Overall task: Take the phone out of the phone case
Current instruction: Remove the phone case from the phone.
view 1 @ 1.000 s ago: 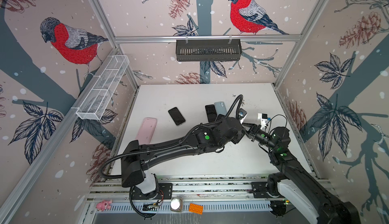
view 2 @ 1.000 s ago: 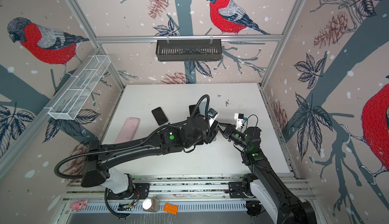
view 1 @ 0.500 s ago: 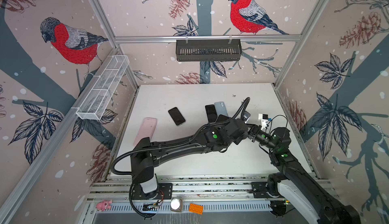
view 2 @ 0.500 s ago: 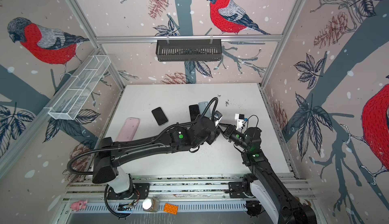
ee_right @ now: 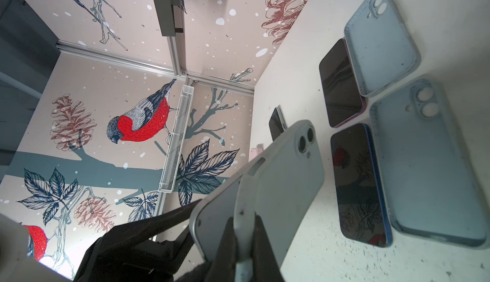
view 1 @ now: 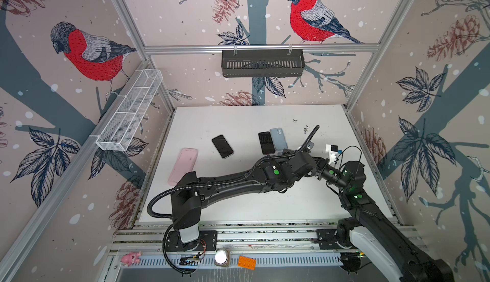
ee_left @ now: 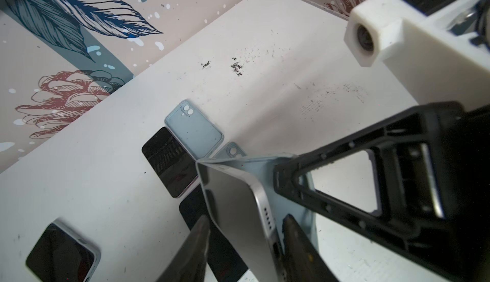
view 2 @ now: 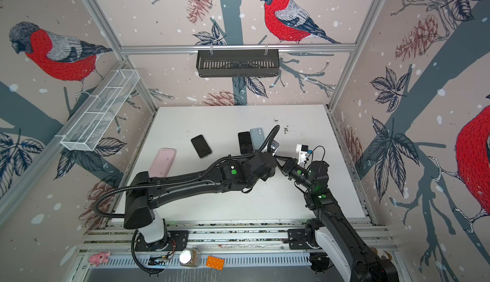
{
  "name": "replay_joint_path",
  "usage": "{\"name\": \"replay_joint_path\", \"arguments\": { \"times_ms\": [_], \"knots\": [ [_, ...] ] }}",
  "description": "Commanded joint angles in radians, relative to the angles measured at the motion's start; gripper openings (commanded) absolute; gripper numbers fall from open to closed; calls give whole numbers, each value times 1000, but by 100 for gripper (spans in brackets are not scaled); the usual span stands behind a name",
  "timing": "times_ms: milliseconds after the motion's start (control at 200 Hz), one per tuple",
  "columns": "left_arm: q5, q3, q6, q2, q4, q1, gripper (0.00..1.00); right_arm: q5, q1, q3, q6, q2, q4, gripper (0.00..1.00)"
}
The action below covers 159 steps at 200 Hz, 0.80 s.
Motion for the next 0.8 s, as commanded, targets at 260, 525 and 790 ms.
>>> {"name": "replay_joint_path", "arguments": {
  "times_ms": [260, 525, 790],
  "knots": [
    [-47, 61, -31, 61, -92, -12, 27, 5, 11, 3, -12, -7, 61, 0],
    [-6, 62, -56, 54, -126, -13, 8, 11, 11, 11, -19, -12, 43, 0],
    [20, 54, -59, 17, -132, -13, 0, 33, 11, 11, -24, -31, 15, 0]
  ]
}}
